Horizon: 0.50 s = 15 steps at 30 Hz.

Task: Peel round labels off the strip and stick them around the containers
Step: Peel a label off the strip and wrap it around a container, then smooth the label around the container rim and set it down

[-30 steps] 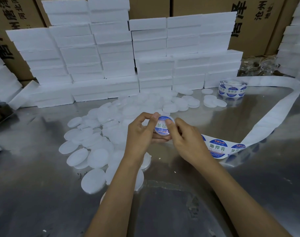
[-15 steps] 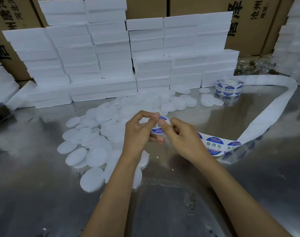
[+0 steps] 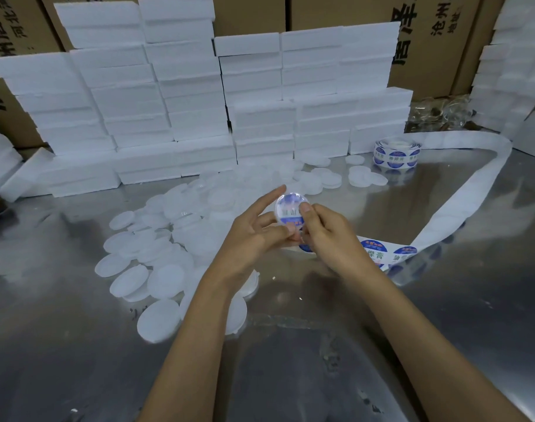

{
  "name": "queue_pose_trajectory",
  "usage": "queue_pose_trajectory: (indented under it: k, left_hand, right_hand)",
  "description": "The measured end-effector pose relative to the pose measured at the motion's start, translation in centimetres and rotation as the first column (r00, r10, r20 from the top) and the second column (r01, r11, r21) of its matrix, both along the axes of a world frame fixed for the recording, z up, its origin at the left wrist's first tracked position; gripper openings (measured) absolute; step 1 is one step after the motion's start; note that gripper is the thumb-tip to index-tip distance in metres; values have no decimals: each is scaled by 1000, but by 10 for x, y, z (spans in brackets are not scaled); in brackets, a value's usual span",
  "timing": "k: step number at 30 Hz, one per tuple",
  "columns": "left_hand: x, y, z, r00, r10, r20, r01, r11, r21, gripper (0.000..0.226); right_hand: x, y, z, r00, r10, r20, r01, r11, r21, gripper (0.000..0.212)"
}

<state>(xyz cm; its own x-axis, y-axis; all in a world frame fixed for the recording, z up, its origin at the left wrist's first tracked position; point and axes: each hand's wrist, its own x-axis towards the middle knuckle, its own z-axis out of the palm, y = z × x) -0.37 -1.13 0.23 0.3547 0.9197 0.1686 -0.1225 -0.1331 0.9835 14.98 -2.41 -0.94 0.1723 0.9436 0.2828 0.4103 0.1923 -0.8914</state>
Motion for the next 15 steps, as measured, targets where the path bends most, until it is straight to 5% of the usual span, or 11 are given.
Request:
queue_pose_trajectory:
  k: [3,7,15]
  left_hand:
    - [6,0,-1,999,34,33,-33,999,-24,64]
    - [6,1,-3,986,158,58,-154,986,-60,44]
    - [8,11,-8,972,230,42,-226,970,-94,32]
  right_hand:
    - [14,2,12,964,-46,-261,42,999,-22,42]
    - [60,3,28,740,-160,-654,171,984,-47,38]
    - [132,13,14,281,-244,-928,246,953,-176,28]
